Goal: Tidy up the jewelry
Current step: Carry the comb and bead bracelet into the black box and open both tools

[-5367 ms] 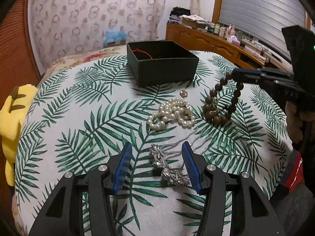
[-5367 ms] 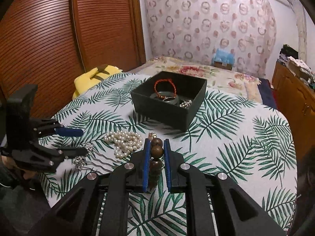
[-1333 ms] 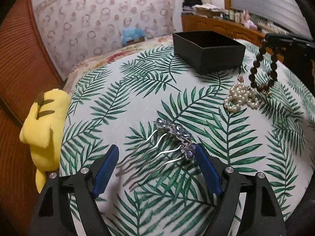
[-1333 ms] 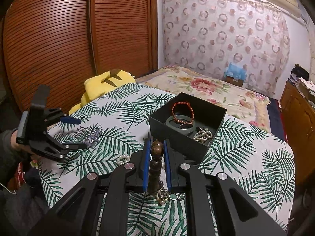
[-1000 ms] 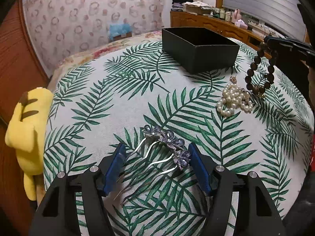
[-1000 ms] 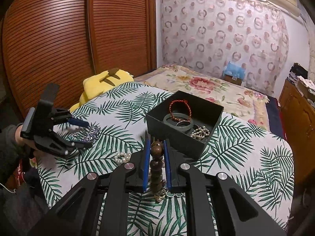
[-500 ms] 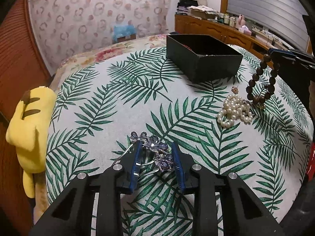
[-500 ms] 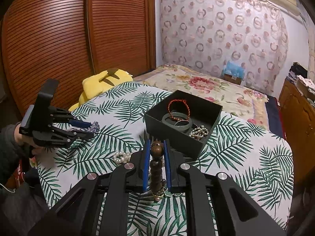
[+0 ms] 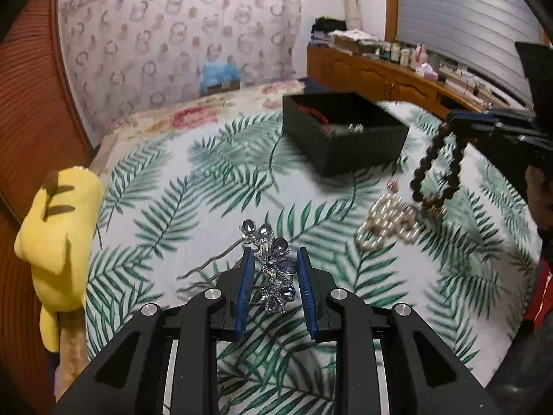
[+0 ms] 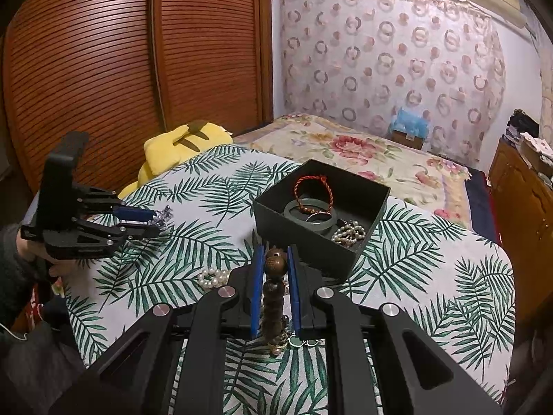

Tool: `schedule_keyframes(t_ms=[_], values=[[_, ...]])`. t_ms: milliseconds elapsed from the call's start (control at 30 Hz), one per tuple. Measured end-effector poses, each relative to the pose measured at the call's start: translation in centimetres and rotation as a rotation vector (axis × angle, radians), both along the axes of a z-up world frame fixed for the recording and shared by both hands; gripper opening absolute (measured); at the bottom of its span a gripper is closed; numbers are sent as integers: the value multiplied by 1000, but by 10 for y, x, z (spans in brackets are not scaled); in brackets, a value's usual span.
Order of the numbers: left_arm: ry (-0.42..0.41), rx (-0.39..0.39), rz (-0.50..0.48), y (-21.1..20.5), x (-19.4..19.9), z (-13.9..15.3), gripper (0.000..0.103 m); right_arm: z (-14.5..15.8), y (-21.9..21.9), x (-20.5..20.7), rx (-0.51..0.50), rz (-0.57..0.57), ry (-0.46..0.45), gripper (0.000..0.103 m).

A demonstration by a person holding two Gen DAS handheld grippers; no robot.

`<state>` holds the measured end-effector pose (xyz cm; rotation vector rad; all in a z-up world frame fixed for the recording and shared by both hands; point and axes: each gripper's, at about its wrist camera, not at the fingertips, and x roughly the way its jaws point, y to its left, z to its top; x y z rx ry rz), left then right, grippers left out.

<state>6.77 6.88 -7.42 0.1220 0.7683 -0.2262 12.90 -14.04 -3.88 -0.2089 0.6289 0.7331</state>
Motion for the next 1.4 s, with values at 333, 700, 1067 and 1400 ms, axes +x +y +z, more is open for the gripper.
schedule_keyframes(t_ms=[333, 700, 1067, 1400], values=[[-99, -77, -48, -32, 36, 41, 23, 38, -6, 29, 34, -17, -65, 15], [-127, -117, -102, -65, 95, 71, 23, 41, -9, 92, 66, -18, -35, 15], [-80, -132, -111, -82, 146, 59, 23, 21, -15, 128, 110, -14, 31, 16], [-61, -114, -170, -109, 163, 43, 29, -6, -35, 116, 83, -62, 73, 16]])
